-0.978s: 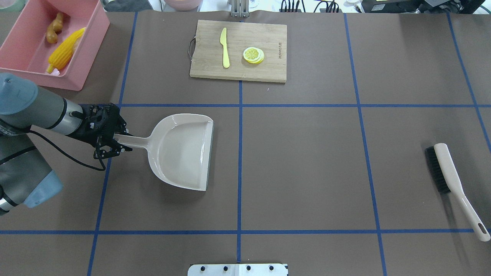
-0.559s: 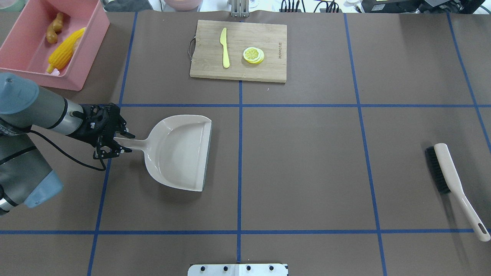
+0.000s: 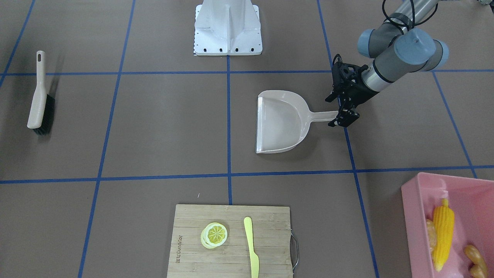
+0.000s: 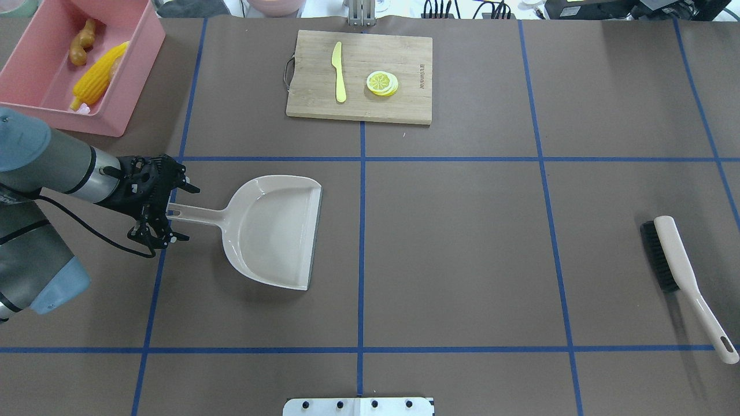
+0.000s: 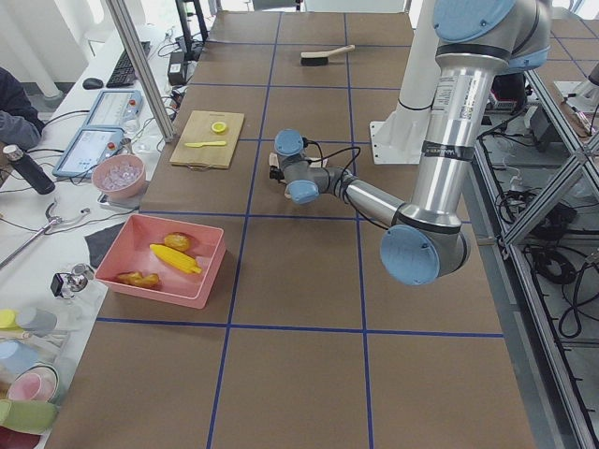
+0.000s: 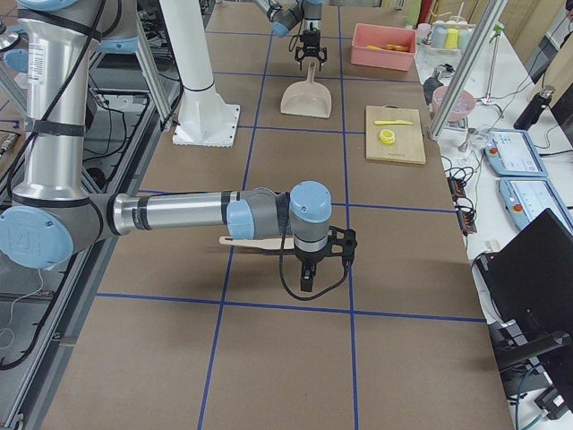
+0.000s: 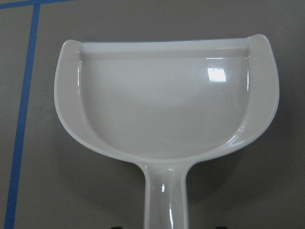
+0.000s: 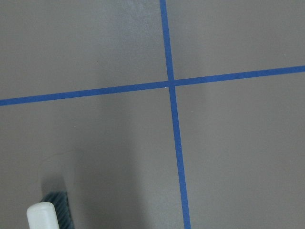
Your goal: Sweep and dump trash into bin
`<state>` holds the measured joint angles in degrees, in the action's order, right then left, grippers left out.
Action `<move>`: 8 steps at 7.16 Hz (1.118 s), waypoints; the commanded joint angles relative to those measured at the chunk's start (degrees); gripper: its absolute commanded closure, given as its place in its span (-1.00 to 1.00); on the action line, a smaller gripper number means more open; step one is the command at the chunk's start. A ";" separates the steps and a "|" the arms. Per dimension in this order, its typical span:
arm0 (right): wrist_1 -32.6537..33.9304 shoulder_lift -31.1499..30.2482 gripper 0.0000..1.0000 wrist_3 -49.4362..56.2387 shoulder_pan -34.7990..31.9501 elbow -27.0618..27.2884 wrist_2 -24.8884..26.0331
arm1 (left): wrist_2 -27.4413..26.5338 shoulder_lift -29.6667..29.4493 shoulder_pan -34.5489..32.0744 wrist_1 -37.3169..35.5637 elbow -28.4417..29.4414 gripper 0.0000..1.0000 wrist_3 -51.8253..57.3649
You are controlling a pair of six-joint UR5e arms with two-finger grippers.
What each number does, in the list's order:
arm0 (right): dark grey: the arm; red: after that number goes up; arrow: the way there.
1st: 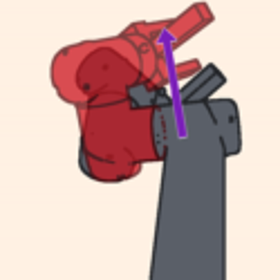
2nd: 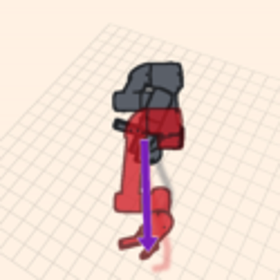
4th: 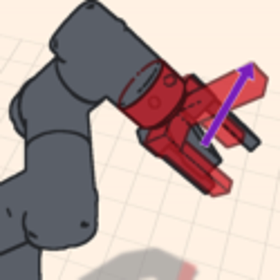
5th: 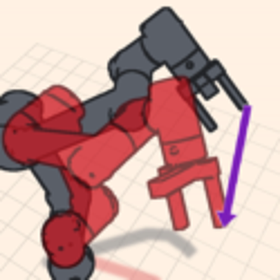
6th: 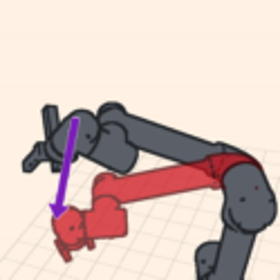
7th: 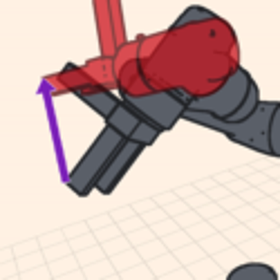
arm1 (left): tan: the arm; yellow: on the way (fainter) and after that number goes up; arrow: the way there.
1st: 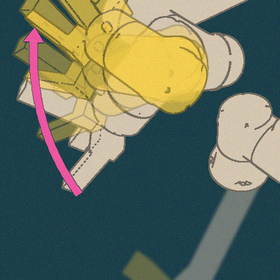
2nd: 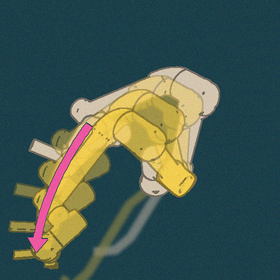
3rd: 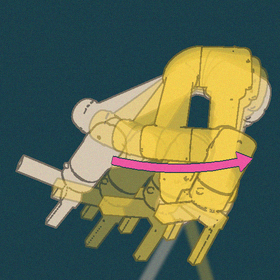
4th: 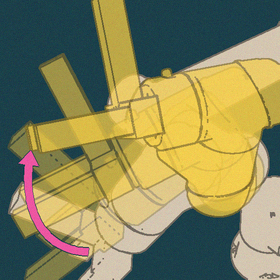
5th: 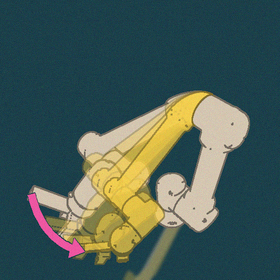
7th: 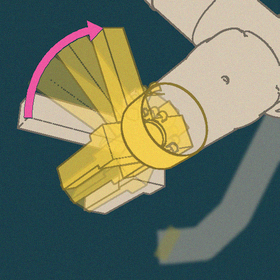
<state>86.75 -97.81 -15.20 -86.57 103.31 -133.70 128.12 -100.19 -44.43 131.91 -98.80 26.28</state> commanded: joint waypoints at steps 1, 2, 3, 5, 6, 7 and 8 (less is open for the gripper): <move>0.00 -0.01 -1.00 0.00 0.00 -0.04 -0.07 | -0.68 0.52 -1.97 -0.34 -2.52 -0.97 -0.44; 0.00 -0.01 -1.00 0.00 0.00 -0.04 -0.07 | -1.98 1.91 -3.81 -4.17 -7.06 -0.97 -0.97; 0.00 -0.01 -1.00 0.00 0.00 -0.13 0.01 | -2.00 3.06 -7.39 -16.30 -13.11 -0.97 -3.15; 0.00 -0.10 -1.00 0.00 0.00 -0.13 0.01 | -1.82 3.16 -16.00 -30.07 -14.31 -0.97 -6.48; 0.00 -0.10 -1.00 0.00 0.00 -0.13 0.19 | -1.91 6.03 -21.00 -35.35 -14.40 -0.97 -7.90; 0.09 -0.10 -1.00 -0.18 0.00 -0.13 0.10 | -2.52 7.28 -24.01 -37.58 -14.14 -0.97 -8.26; 0.09 -0.10 -1.00 -0.27 0.00 -0.13 0.10 | -3.05 7.38 -26.91 -43.78 -13.79 -0.97 -8.18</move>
<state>86.81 -97.91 -15.35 -86.57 103.18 -133.58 125.65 -93.57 -67.61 94.15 -112.88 18.40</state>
